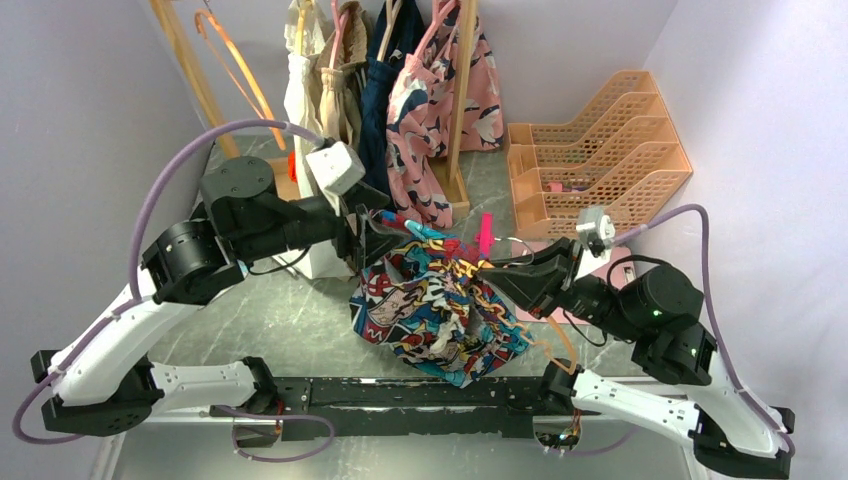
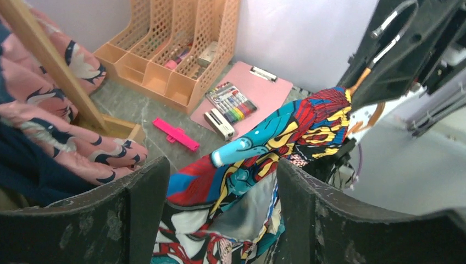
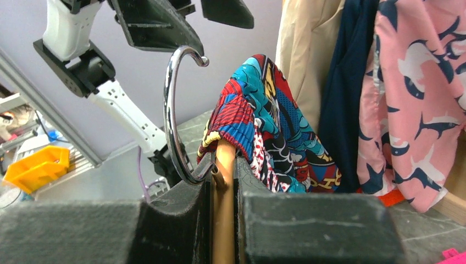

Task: Place the shorts on the hanger
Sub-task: Hang the shorts on the hanger.

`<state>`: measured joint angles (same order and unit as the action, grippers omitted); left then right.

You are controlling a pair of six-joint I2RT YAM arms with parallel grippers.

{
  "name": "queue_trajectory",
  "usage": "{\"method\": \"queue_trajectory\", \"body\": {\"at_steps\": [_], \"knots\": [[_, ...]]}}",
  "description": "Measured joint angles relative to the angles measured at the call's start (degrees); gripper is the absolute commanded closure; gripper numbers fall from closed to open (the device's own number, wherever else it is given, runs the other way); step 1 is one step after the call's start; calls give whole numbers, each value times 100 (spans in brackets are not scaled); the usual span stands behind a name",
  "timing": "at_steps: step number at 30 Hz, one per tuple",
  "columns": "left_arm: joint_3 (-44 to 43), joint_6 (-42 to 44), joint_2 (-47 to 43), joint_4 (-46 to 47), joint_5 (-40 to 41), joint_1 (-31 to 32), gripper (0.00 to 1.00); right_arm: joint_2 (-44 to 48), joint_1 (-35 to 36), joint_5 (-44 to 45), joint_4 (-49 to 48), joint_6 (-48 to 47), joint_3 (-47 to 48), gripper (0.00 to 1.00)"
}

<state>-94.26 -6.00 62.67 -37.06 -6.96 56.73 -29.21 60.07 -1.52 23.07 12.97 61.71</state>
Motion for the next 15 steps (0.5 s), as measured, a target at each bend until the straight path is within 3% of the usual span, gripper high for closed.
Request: {"method": "queue_trajectory", "body": {"at_steps": [15], "knots": [[400, 1633, 26, 160, -2767, 0, 18, -439, 0, -715, 479, -79, 391, 100]]}}
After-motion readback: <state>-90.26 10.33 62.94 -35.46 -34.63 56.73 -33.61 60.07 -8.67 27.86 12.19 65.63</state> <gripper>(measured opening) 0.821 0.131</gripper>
